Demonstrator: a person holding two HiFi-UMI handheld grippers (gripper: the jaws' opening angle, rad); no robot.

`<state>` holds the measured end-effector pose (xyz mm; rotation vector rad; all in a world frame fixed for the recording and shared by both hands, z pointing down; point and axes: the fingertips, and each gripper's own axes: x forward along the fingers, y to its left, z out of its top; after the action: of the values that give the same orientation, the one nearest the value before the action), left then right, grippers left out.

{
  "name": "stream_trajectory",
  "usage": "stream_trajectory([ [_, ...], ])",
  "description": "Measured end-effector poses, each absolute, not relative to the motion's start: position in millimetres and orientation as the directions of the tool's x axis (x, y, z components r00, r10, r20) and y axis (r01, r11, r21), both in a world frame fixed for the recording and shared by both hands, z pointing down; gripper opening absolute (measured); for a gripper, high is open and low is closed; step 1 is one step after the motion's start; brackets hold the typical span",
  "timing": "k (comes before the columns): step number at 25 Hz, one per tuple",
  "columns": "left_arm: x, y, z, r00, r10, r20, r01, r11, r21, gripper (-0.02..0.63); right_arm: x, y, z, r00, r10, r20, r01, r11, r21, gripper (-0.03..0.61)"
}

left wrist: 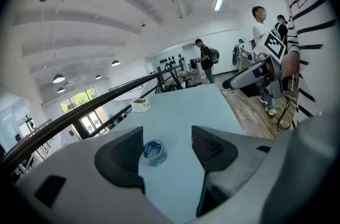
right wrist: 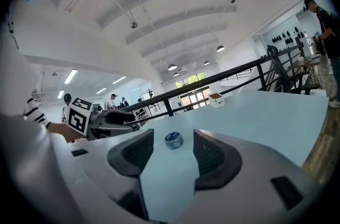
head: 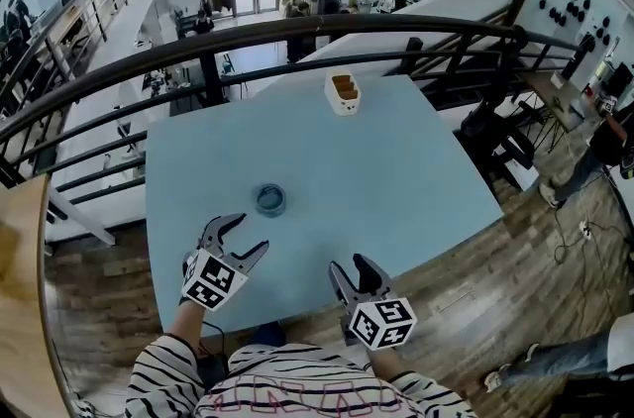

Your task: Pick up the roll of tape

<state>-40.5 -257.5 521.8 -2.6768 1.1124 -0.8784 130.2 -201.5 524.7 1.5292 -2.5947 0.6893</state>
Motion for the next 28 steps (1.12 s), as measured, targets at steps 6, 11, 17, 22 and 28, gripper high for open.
stream_trajectory([
  [6, -34.5, -293.1, 533.3, 0.556, -0.617, 0.557, -0.491, -0.784, -0.379, 0.264, 125.2, -219.2, 533.2, -0.508, -0.814, 0.281, -0.843, 0.404, -0.356, 0.227],
  [11, -29.3, -318.2, 551.3, 0.542, -0.549, 0.636, -0.375, -0.836, -0.401, 0.264, 123.2, -232.0, 541.5, -0.498, -0.812, 0.305, -0.849, 0.385, -0.363, 0.227],
  [17, -28.1, -339.3, 575.1, 0.532, -0.469, 0.705, -0.263, -0.883, -0.39, 0.264, 118.3, -241.8, 545.5, -0.479, -0.814, 0.33, -0.86, 0.359, -0.364, 0.227],
  [22, -20.9, -352.9, 603.6, 0.51, -0.396, 0.763, -0.188, -0.918, -0.35, 0.264, 119.6, -246.0, 552.7, -0.46, -0.812, 0.358, -0.869, 0.329, -0.37, 0.227],
  [28, -15.2, -364.3, 638.8, 0.465, -0.324, 0.824, -0.117, -0.945, -0.305, 0.264, 120.6, -250.3, 557.9, -0.446, -0.808, 0.385, -0.875, 0.303, -0.377, 0.227],
])
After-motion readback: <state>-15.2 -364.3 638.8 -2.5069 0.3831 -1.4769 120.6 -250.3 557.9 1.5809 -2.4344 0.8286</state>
